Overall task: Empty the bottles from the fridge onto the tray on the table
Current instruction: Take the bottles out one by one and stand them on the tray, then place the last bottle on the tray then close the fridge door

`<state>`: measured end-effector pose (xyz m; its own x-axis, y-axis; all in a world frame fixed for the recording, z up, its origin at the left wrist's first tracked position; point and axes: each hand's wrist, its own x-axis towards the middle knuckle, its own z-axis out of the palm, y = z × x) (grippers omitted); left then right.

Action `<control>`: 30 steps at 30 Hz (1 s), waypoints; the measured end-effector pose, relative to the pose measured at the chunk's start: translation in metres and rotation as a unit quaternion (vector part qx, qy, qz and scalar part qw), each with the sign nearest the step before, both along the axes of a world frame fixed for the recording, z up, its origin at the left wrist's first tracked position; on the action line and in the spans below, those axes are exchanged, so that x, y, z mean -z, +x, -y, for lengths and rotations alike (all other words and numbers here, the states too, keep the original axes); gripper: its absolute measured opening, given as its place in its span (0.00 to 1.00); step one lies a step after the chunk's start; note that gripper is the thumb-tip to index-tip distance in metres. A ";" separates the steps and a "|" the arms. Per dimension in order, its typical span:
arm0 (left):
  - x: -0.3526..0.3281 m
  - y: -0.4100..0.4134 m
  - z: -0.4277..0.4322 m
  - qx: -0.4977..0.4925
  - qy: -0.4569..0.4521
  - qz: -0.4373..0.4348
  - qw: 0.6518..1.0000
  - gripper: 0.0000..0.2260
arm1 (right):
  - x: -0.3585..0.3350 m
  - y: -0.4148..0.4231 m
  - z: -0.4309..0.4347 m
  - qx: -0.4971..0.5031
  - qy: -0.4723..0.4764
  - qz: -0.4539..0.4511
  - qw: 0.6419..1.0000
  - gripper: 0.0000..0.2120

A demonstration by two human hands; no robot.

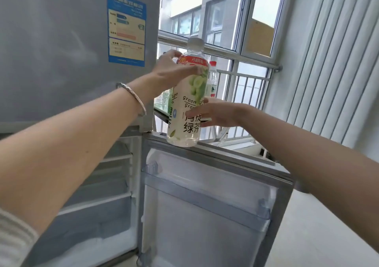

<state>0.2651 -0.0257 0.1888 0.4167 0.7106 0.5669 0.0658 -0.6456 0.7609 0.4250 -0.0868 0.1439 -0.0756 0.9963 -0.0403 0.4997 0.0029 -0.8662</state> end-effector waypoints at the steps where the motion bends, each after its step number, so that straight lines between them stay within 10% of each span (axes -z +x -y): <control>1: -0.004 0.010 0.002 -0.001 0.008 0.027 1.000 0.33 | -0.004 0.007 0.002 0.016 0.035 -0.011 0.999 0.21; 7: 0.000 0.067 -0.004 -0.017 0.012 0.050 0.999 0.37 | -0.026 0.063 -0.007 0.177 0.186 0.003 0.966 0.27; 13: 0.033 0.109 -0.028 -0.004 -0.003 -0.032 0.999 0.21 | -0.019 0.086 -0.052 0.263 0.291 -0.038 0.919 0.35; 30: 0.078 0.118 -0.060 -0.001 -0.076 -0.149 0.986 0.27 | 0.023 0.095 -0.120 0.244 0.250 -0.072 0.934 0.27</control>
<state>0.3830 0.0348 0.1113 0.5476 0.7788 0.3057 0.3018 -0.5247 0.7960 0.5200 0.0329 0.1209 0.4244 0.8047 0.4151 0.4248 0.2279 -0.8761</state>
